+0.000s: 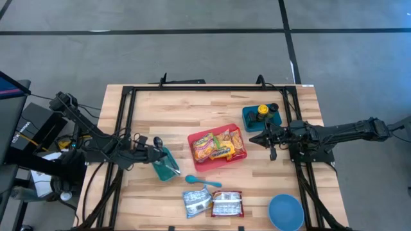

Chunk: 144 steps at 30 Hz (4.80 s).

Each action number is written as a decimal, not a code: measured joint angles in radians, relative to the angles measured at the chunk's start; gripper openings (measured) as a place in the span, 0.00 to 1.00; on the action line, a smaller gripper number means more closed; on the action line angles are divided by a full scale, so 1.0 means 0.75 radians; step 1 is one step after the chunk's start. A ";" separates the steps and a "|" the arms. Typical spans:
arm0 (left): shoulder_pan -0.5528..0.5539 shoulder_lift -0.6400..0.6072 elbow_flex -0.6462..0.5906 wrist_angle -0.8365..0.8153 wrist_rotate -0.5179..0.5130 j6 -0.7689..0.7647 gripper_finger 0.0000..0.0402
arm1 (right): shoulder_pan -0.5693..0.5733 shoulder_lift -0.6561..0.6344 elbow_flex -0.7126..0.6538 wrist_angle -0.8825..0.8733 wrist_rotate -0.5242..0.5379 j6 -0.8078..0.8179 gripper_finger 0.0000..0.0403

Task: Pick & Place Food Item
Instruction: Put the black spoon into the green bin

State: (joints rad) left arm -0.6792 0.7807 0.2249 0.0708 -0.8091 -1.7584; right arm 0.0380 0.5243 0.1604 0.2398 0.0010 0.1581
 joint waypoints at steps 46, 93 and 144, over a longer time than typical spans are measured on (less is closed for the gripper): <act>-0.028 0.000 0.001 0.174 0.078 -1.023 0.00 | 0.000 -0.001 0.001 -0.001 0.000 0.000 0.00; -0.380 0.396 -0.001 0.305 -0.447 -1.522 0.00 | 0.000 -0.001 0.001 0.000 0.000 0.000 0.00; -0.259 0.577 -0.001 0.183 -0.121 -1.811 0.00 | -0.001 0.000 0.001 0.000 0.000 0.000 0.00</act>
State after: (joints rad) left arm -0.8733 1.2133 0.2245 0.2077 -0.8995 -3.1168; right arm 0.0376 0.5240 0.1612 0.2401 0.0010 0.1581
